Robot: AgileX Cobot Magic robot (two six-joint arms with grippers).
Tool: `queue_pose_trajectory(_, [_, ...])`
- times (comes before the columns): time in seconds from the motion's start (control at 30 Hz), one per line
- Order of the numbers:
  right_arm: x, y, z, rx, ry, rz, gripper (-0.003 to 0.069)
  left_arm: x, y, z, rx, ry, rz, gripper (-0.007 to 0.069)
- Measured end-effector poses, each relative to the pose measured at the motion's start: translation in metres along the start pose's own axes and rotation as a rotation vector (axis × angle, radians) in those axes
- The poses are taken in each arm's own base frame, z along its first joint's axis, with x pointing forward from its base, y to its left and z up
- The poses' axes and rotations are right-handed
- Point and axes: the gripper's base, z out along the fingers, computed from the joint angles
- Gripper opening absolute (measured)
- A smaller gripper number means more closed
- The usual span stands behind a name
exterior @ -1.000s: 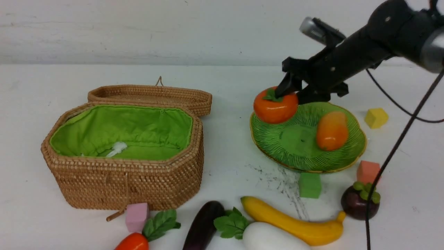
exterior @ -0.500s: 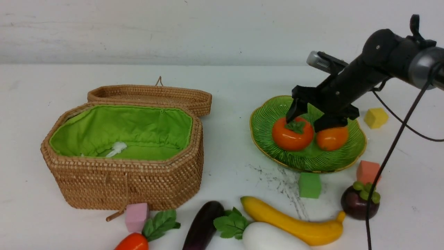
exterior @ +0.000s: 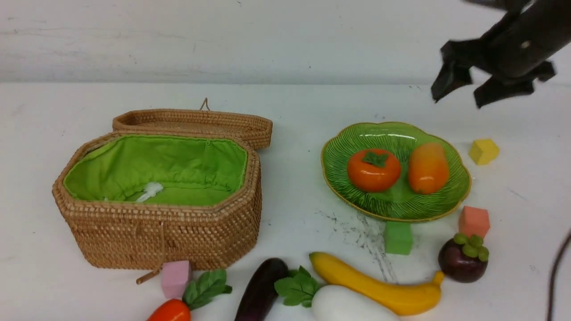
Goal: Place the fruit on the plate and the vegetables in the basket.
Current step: Use the right arm to grab a banana and put it into the right plate
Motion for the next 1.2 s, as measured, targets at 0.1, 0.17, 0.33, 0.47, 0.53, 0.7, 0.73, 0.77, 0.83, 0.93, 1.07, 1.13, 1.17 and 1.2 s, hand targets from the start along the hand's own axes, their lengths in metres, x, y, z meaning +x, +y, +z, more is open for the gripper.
queue_pose_trajectory(0.1, [0.020, 0.010, -0.022, -0.022, 0.031, -0.089, 0.0557, 0.000, 0.000, 0.000, 0.000, 0.000, 0.000, 0.0239])
queue_pose_trajectory(0.17, [0.031, 0.010, -0.023, -0.028, 0.080, -0.123, 0.0549, 0.000, 0.000, 0.000, 0.000, 0.000, 0.000, 0.0239])
queue_pose_trajectory(0.33, [0.081, 0.009, -0.012, -0.101, 0.201, -0.295, 0.0534, 0.000, 0.000, 0.000, 0.000, 0.000, 0.000, 0.0239])
queue_pose_trajectory(0.47, [0.108, 0.010, 0.000, -0.199, 0.199, -0.529, 0.0532, 0.000, 0.000, 0.000, 0.000, 0.000, 0.000, 0.0239])
queue_pose_trajectory(0.53, [0.116, 0.010, 0.005, -0.238, 0.199, -0.619, 0.0532, 0.000, 0.000, 0.000, 0.000, 0.000, 0.000, 0.0239])
queue_pose_trajectory(0.7, [0.145, 0.007, 0.029, -0.368, 0.183, -0.988, 0.0532, 0.000, 0.000, 0.000, 0.000, 0.000, 0.000, 0.0239])
queue_pose_trajectory(0.73, [0.147, 0.006, 0.032, -0.378, 0.184, -1.030, 0.0532, 0.000, 0.000, 0.000, 0.000, 0.000, 0.000, 0.0239])
queue_pose_trajectory(0.77, [0.149, 0.006, 0.038, -0.387, 0.189, -1.083, 0.0532, 0.000, 0.000, 0.000, 0.000, 0.000, 0.000, 0.0239])
queue_pose_trajectory(0.83, [0.151, 0.007, 0.046, -0.392, 0.211, -1.132, 0.0532, 0.000, 0.000, 0.000, 0.000, 0.000, 0.000, 0.0239])
queue_pose_trajectory(0.93, [0.157, 0.017, 0.059, -0.386, 0.273, -1.228, 0.0532, 0.000, 0.000, 0.000, 0.000, 0.000, 0.000, 0.0239])
queue_pose_trajectory(1.07, [0.166, 0.032, 0.077, -0.346, 0.387, -1.354, 0.0532, 0.000, 0.000, 0.000, 0.000, 0.000, 0.000, 0.0239])
queue_pose_trajectory(1.13, [0.172, 0.038, 0.089, -0.332, 0.441, -1.395, 0.0532, 0.000, 0.000, 0.000, 0.000, 0.000, 0.000, 0.0239])
queue_pose_trajectory(1.17, [0.175, 0.040, 0.097, -0.330, 0.468, -1.409, 0.0532, 0.000, 0.000, 0.000, 0.000, 0.000, 0.000, 0.0239])
queue_pose_trajectory(1.2, [0.177, 0.041, 0.102, -0.334, 0.482, -1.409, 0.0532, 0.000, 0.000, 0.000, 0.000, 0.000, 0.000, 0.0239])
